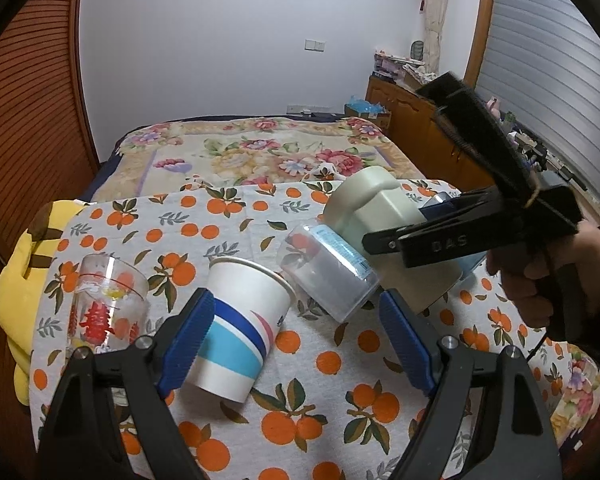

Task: Flip cup upright
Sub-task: 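Close the right gripper around the body of the cream tumbler, then lift the cream tumbler with the right gripper toward the left gripper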

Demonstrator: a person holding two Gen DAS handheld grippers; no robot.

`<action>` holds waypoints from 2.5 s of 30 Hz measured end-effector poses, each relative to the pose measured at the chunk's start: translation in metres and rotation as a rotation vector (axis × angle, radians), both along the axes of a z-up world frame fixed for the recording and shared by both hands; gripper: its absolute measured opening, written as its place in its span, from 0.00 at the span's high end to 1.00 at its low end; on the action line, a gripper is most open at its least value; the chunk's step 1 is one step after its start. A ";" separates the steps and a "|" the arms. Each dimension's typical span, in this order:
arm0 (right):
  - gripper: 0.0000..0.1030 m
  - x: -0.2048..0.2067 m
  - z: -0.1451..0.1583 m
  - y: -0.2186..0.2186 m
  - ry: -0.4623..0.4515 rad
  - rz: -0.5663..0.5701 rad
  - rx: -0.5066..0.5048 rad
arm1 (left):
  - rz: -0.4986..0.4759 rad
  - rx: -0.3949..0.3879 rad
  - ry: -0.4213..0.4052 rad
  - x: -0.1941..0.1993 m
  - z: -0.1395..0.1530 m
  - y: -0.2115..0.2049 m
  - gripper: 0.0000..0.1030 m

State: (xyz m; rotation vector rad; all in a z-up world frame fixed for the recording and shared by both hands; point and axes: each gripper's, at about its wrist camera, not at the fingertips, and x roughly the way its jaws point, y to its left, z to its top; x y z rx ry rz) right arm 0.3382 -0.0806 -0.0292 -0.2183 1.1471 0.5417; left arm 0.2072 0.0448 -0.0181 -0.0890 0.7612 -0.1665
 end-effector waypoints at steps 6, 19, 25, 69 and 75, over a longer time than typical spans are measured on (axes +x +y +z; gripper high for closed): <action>0.22 0.007 -0.017 0.004 0.051 -0.013 -0.039 | 0.003 -0.009 -0.011 -0.006 0.001 0.004 0.18; 0.24 -0.008 -0.013 -0.006 0.023 0.006 -0.031 | 0.014 -0.016 -0.013 -0.026 0.002 0.005 0.18; 0.24 -0.041 0.007 -0.031 -0.001 -0.012 0.030 | 0.023 -0.013 -0.028 -0.048 0.007 -0.002 0.18; 0.20 -0.167 -0.011 -0.024 -0.040 0.010 0.122 | 0.092 0.003 -0.058 -0.129 0.011 -0.021 0.18; 0.19 -0.175 0.007 -0.043 -0.094 0.012 0.147 | 0.074 -0.018 -0.030 -0.115 0.012 -0.035 0.18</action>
